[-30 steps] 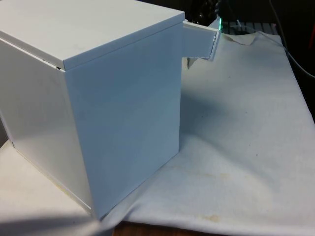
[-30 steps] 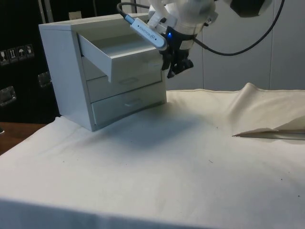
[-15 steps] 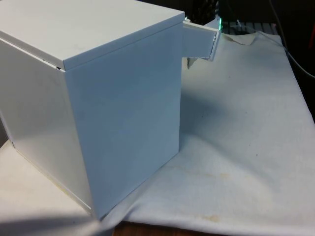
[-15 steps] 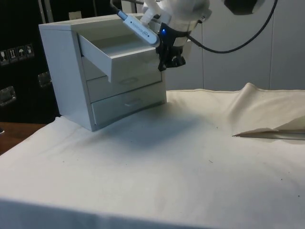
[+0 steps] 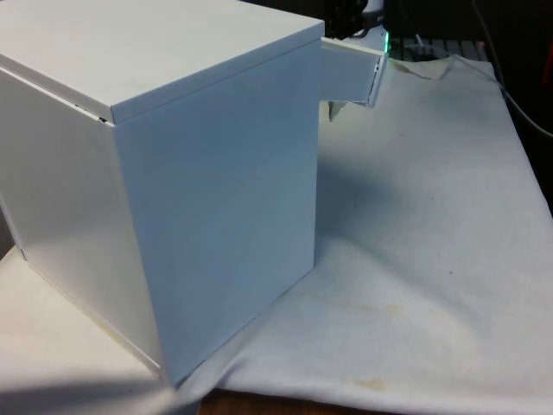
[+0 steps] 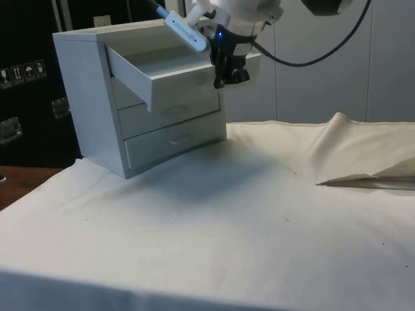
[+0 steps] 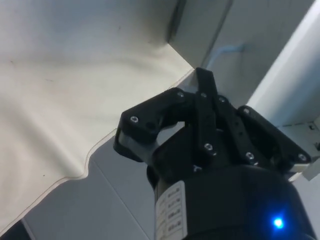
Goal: Open the drawer, then close it.
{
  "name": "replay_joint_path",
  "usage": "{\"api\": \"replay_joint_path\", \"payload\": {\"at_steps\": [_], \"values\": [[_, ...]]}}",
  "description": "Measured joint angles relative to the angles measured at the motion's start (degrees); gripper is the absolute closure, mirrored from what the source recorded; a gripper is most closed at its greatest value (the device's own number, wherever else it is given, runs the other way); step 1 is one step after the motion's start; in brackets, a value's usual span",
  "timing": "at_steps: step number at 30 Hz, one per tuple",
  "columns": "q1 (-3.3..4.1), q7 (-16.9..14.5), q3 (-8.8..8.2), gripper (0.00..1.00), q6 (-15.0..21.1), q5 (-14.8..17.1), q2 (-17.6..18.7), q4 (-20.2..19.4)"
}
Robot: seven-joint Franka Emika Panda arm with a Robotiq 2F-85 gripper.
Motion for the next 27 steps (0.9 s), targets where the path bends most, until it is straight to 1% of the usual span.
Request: {"api": "replay_joint_path", "payload": {"at_steps": [4, 8, 20, 27], "values": [[-0.29, -0.9, -0.97, 1.00, -0.4, -1.0, -0.7, 0.3], [-0.29, -1.3, -1.43, 1.00, -0.8, -1.4, -1.0, 0.6], [-0.29, -1.5, -1.60, 1.00, -1.1, -2.8, -1.2, 1.2], [-0.34, -2.7, -2.06, 1.00, -1.0, -3.0, -1.3, 1.8]]}}
